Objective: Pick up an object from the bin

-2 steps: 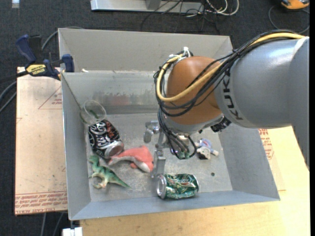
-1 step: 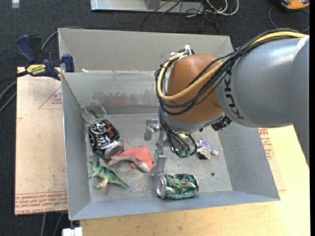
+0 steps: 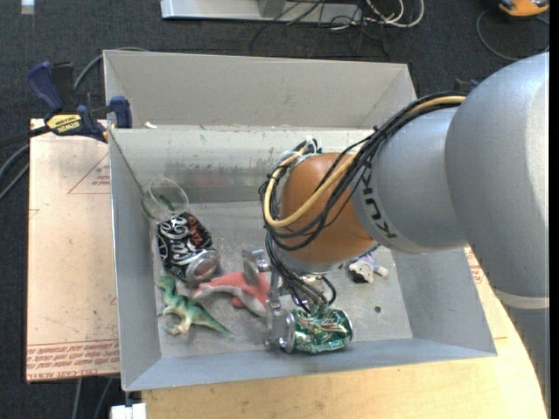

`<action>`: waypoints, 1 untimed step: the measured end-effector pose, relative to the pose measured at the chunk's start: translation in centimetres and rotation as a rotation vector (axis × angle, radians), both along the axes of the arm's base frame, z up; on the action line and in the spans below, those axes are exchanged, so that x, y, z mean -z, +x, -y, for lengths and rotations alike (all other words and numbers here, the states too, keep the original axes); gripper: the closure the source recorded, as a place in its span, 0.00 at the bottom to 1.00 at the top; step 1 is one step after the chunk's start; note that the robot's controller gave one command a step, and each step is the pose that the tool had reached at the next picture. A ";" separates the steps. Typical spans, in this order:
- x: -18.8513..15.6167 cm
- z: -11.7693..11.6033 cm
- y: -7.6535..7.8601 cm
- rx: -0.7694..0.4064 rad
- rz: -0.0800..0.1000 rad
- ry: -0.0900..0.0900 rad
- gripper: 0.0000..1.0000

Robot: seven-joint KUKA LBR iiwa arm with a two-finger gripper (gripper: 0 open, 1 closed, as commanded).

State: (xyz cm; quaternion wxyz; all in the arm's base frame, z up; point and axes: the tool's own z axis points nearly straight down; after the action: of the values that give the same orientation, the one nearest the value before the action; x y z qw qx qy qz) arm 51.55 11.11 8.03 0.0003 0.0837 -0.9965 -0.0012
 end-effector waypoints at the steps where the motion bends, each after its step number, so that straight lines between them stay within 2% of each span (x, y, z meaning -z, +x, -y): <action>1: -0.1 0.9 2.5 -0.135 0.007 0.000 0.00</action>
Offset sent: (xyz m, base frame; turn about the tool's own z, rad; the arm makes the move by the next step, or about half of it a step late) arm 0.0153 -0.0099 -0.0103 0.0669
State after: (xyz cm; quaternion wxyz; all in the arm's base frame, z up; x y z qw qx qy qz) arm 54.06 10.24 8.12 -0.0032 0.1509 -0.9885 -0.0010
